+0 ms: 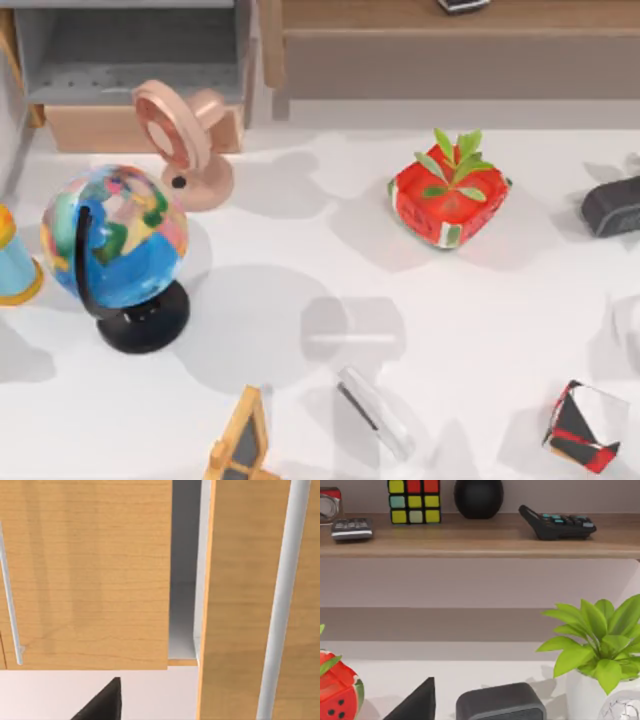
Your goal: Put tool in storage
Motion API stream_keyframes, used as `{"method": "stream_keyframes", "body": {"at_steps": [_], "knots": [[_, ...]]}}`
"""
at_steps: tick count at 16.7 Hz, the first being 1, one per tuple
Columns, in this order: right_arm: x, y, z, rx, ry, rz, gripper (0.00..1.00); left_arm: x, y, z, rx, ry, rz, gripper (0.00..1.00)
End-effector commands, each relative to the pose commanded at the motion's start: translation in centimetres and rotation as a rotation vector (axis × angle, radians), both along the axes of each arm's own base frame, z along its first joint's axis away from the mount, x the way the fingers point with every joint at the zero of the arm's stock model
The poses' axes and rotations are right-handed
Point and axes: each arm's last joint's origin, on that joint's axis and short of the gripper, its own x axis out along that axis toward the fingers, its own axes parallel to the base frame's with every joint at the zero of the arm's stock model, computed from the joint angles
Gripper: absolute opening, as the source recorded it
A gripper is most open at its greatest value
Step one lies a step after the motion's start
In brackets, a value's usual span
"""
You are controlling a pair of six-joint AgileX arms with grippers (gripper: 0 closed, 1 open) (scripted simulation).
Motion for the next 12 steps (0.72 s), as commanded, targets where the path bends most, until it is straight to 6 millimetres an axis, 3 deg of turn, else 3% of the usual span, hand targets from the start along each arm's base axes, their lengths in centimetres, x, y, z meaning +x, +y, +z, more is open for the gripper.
{"method": "stream_keyframes", "body": {"at_steps": [5, 9, 12], "knots": [[0.0, 0.0, 0.0, 0.000, 0.000, 0.000, 1.00, -1.9, 0.0, 0.0, -0.001, 0.001, 0.000, 1.00], [0.0, 0.0, 0.0, 0.000, 0.000, 0.000, 1.00, -1.8, 0.0, -0.1, -0.003, 0.003, -0.003, 1.00], [0.0, 0.0, 0.0, 0.000, 0.000, 0.000, 1.00, -1.8, 1.4, 1.3, -0.008, -0.037, 0.071, 1.00]]}}
